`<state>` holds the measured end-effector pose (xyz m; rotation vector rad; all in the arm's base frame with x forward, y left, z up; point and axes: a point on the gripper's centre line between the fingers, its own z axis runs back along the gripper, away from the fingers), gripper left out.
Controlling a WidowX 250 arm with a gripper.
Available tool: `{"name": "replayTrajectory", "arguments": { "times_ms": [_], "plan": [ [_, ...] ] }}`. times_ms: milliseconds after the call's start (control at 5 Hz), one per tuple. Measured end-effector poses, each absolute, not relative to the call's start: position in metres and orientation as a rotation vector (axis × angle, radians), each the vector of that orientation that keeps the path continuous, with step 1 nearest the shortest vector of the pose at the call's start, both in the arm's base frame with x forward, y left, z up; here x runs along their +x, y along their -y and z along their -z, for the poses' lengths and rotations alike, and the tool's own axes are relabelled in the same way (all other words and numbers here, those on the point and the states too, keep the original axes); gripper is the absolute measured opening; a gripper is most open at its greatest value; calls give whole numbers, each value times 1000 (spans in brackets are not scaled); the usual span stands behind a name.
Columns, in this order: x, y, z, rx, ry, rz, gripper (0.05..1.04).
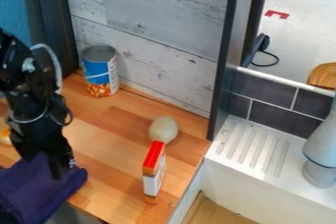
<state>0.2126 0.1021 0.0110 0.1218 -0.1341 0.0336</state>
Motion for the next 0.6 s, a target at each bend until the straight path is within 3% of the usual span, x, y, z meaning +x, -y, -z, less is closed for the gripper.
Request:
{"name": "replayTrajectory", "arguments": {
  "times_ms": [600],
  "plan": [
    [203,-115,20,77,66,-43,1001]
  ]
}}
